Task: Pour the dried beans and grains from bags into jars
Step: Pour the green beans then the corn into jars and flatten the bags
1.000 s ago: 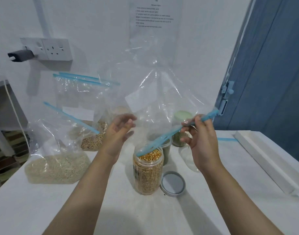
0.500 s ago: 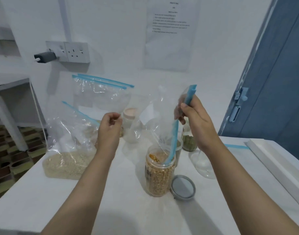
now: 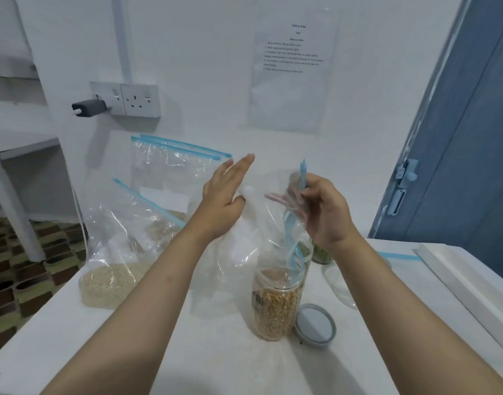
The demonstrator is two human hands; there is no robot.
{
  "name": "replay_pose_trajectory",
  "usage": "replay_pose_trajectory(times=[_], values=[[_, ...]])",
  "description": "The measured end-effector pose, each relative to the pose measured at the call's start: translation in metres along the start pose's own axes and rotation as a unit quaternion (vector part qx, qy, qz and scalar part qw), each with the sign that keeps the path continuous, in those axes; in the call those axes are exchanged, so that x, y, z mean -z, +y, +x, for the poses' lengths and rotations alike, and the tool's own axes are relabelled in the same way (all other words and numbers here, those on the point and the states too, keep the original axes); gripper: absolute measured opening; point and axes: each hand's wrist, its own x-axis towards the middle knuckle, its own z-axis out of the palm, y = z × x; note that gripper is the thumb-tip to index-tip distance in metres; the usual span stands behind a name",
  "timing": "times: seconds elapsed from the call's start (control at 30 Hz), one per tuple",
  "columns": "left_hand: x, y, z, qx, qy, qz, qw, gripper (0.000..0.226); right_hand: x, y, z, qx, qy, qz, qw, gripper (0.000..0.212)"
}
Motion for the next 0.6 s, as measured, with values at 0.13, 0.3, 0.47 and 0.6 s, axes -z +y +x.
replay_pose_trajectory(times=[0.13, 0.3, 0.47, 0.6], values=[[0.000, -0.010, -0.006, -0.040, 0.047, 0.014, 0.998, 0.027, 0.000, 0.003, 0.002, 0.010, 0.031, -0.039, 0.999, 0.024], [0.018, -0.028, -0.023, -0.046, 0.123, -0.001, 0.991, 0.016, 0.010, 0.013, -0.001, 0.042, 0.133, -0.183, 0.973, 0.016], [0.039, -0.033, -0.031, -0.023, 0.129, 0.023, 0.991, 0.009, 0.005, 0.024, 0.000, 0.027, 0.152, -0.244, 0.957, 0.013], [0.055, -0.039, -0.037, 0.021, 0.169, 0.025, 0.985, 0.011, 0.009, 0.033, -0.001, 0.019, 0.158, -0.328, 0.931, 0.029]])
